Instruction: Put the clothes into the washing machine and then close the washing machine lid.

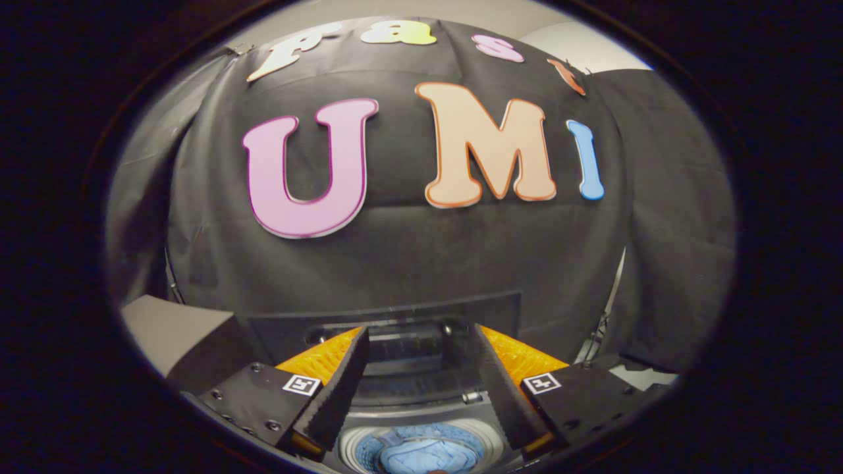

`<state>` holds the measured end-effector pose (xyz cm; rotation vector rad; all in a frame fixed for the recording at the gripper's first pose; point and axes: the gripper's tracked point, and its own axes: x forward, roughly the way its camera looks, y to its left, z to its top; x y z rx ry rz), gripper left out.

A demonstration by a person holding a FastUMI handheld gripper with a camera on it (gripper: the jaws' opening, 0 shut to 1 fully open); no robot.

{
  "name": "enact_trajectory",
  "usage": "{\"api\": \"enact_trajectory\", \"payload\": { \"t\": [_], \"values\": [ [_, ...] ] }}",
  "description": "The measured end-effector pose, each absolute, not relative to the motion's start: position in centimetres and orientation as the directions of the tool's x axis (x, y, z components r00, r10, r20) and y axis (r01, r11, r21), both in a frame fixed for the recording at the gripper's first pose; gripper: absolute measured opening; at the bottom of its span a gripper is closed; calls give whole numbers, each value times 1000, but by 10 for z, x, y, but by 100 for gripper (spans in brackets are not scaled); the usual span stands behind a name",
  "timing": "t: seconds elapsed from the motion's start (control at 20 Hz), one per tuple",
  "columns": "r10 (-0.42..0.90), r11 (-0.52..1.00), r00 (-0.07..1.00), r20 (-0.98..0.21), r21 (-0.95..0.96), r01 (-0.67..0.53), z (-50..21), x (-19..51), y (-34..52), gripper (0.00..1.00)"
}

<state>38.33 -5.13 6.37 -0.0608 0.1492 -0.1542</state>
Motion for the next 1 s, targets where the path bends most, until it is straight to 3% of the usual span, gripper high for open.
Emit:
{"api": "enact_trajectory", "payload": {
  "t": [0.3,0.75,0.85,1.0],
  "values": [
    [-155,981,987,42,-110,159,120,443,-38,96],
    [-206,978,974,-91,-45,202,36,508,-50,96],
    [-148,981,988,34,-122,151,49,512,-50,96],
    [-122,987,987,105,-90,131,49,497,-43,98]
  ]
}}
